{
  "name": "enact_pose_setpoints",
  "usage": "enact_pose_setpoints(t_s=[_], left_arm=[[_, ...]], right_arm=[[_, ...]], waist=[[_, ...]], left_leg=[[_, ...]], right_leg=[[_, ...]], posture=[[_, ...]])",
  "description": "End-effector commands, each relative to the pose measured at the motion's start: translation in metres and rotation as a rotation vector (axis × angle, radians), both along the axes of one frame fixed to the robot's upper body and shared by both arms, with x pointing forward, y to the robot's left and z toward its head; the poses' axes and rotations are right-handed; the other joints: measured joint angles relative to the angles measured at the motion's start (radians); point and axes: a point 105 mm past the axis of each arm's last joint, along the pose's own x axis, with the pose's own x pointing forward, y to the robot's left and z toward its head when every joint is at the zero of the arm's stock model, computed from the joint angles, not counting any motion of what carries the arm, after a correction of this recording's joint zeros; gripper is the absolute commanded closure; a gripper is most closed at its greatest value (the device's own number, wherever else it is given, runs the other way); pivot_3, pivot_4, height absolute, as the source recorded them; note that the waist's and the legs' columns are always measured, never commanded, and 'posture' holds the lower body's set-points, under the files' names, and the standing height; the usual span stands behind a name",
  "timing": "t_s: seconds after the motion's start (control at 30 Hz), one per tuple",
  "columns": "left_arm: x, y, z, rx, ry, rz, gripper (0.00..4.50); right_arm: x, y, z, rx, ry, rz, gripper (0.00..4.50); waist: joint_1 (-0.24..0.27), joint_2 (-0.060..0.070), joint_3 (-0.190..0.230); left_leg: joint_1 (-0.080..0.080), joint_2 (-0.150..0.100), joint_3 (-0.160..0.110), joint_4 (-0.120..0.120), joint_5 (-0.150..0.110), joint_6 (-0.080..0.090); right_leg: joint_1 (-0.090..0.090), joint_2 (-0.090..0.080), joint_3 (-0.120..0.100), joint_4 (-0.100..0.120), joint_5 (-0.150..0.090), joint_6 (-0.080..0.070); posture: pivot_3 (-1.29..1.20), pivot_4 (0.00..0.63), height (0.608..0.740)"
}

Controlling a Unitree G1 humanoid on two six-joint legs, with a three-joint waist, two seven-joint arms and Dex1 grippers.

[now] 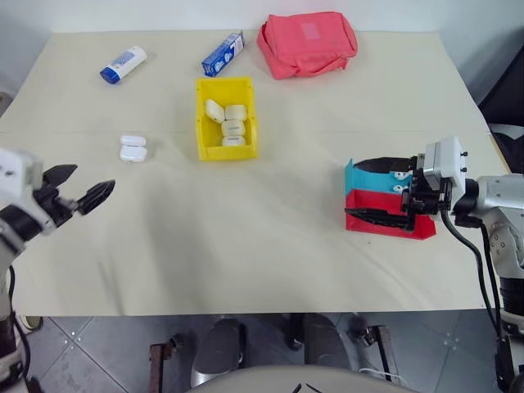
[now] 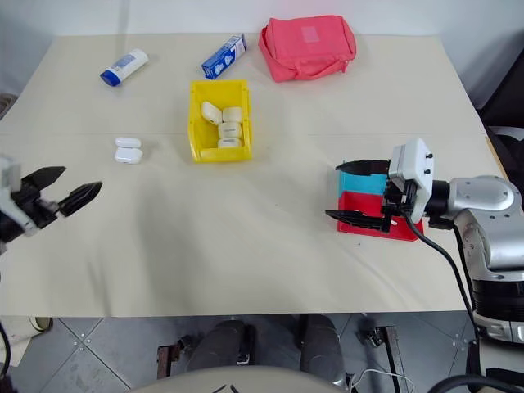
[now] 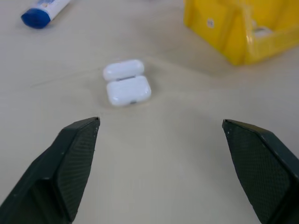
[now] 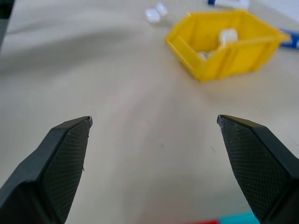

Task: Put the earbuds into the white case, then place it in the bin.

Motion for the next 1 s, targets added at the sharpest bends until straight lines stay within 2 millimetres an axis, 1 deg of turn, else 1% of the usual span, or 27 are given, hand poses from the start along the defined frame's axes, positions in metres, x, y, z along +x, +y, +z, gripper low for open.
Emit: enact_pose_setpoints(t_s=[0.03, 0.07, 0.13, 0.2, 0.27, 0.4, 0.53, 0.63, 0.73, 0.87, 1.0], left_arm=[[0.014, -0.007, -0.002, 0.075, 0.165, 0.064, 0.03], [0.018, -0.009, -0.003, 0.085, 0.205, 0.079, 0.03], [0.031, -0.013, 0.007, 0.077, 0.208, 0.098, 0.03], [0.046, -0.02, 0.011, 0.105, 0.242, 0.097, 0.03], [0.067, -0.017, 0.011, 0.113, 0.296, 0.165, 0.03], [0.087, -0.021, 0.015, 0.109, 0.368, 0.19, 0.03], [0.1, -0.024, 0.017, 0.108, 0.412, 0.203, 0.03], [0.11, -0.024, 0.009, 0.116, 0.458, 0.247, 0.03], [0.115, -0.024, 0.007, 0.115, 0.47, 0.276, 0.03], [0.118, -0.023, 0.012, 0.105, 0.462, 0.301, 0.03], [0.121, -0.02, 0.012, 0.108, 0.441, 0.309, 0.03]], right_arm=[[-0.006, 0.012, 0.018, 0.02, -0.065, 0.059, 0.0], [-0.006, 0.013, 0.018, 0.021, -0.068, 0.063, 0.0], [-0.007, 0.014, 0.018, 0.021, -0.066, 0.063, 0.0], [-0.007, 0.014, 0.017, 0.026, -0.058, 0.065, 0.0], [-0.006, 0.015, 0.015, 0.028, -0.051, 0.068, 0.0], [-0.006, 0.016, 0.013, 0.029, -0.043, 0.069, 0.0], [-0.007, 0.015, 0.01, 0.02, -0.029, 0.072, 0.0], [-0.008, 0.015, 0.009, 0.016, -0.029, 0.073, 0.0], [-0.009, 0.013, 0.01, 0.016, -0.032, 0.064, 0.0], [-0.013, 0.009, 0.008, 0.012, -0.028, 0.045, 0.0], [-0.013, 0.007, 0.007, 0.008, -0.026, 0.035, 0.0]], waist=[[-0.001, -0.001, 0.0], [-0.001, -0.001, 0.0], [-0.001, -0.002, 0.0], [-0.001, -0.004, 0.001], [0.001, -0.006, 0.001], [0.001, -0.007, 0.001], [-0.002, -0.011, 0.003], [-0.001, -0.014, 0.004], [0.0, -0.015, 0.005], [0.001, -0.016, 0.006], [0.001, -0.017, 0.006]], left_leg=[[0.0, 0.0, 0.0, 0.0, 0.0, 0.0], [0.0, 0.0, 0.0, 0.0, 0.0, 0.0], [0.001, 0.0, 0.001, -0.001, 0.0, 0.0], [0.0, -0.001, 0.002, -0.001, 0.002, 0.0], [0.001, -0.001, 0.002, 0.0, 0.002, -0.001], [0.0, -0.004, 0.002, 0.0, 0.004, 0.0], [0.0, -0.006, 0.004, 0.0, 0.005, 0.0], [0.0, -0.007, 0.003, 0.0, 0.007, -0.001], [0.0, -0.007, 0.003, 0.0, 0.008, -0.001], [0.0, -0.006, 0.003, 0.0, 0.008, -0.001], [0.0, -0.006, 0.003, 0.0, 0.008, -0.001]], right_leg=[[0.0, 0.0, 0.0, 0.0, 0.0, 0.0], [0.0, 0.001, 0.0, 0.0, 0.0, 0.0], [0.0, 0.001, 0.0, 0.0, 0.0, 0.0], [0.0, 0.001, 0.0, 0.0, 0.0, 0.0], [0.0, 0.001, 0.0, 0.001, 0.0, 0.0], [0.0, 0.001, 0.0, 0.002, 0.0, 0.001], [-0.001, 0.001, 0.001, 0.001, 0.0, 0.001], [0.0, 0.002, 0.0, 0.001, 0.0, 0.002], [0.0, 0.002, 0.0, 0.002, 0.001, 0.002], [0.0, 0.001, 0.0, 0.002, 0.001, 0.003], [0.0, 0.0, 0.0, 0.002, 0.001, 0.003]], posture=[[0.0, 0.15, 0.74], [0.0, 0.15, 0.74], [0.0, 0.15, 0.74], [0.0, 0.15, 0.74], [0.0, 0.15, 0.74], [0.0, 0.15, 0.74], [0.0, 0.15, 0.74], [0.0, 0.15, 0.74], [0.0, 0.15, 0.74], [0.0, 0.15, 0.74], [0.0, 0.15, 0.74]])
